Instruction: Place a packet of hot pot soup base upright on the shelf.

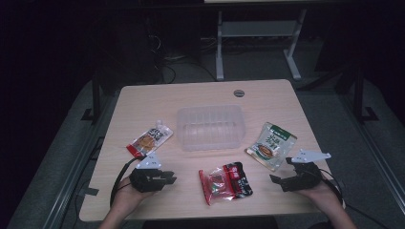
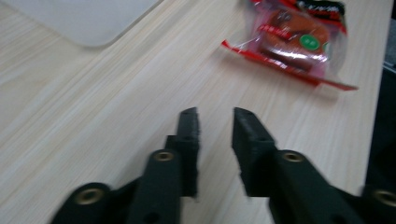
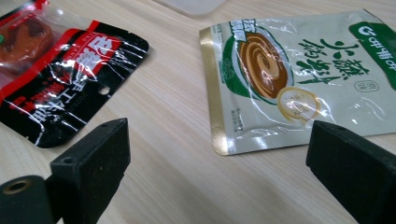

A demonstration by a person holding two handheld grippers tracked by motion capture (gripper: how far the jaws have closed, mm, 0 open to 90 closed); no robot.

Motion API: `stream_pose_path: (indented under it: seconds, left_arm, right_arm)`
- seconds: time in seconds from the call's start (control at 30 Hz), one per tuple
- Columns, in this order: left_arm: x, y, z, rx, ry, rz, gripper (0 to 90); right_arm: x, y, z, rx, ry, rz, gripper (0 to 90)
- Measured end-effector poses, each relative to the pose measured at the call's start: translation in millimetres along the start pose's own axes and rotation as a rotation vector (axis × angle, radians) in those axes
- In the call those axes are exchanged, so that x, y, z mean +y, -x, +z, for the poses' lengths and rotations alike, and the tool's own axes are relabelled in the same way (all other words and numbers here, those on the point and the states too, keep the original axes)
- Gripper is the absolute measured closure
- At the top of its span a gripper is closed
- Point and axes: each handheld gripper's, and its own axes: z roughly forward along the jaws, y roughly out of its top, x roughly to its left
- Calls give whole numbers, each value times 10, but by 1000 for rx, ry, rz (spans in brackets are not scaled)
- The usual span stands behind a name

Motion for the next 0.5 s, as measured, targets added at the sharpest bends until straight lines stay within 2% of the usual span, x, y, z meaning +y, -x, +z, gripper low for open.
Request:
stream_pose_path:
  seconds: [0.07,0.1,0.27,0.5]
  left_arm:
    - [59,37,31,-25,16,11,880]
    - [81,57,47,-34,13,23,896]
    - [165,191,175,-87,0,54,897]
    - [309,287,353,-124,-18,101,897]
  right_arm:
    - [-10,-24,-12,6,-1,-2,58]
    - [-8,-36,-23,7,0,-8,58]
    - [25,-88,-26,17,17,-16,60]
    - [38,-134,6,40,15,-28,61]
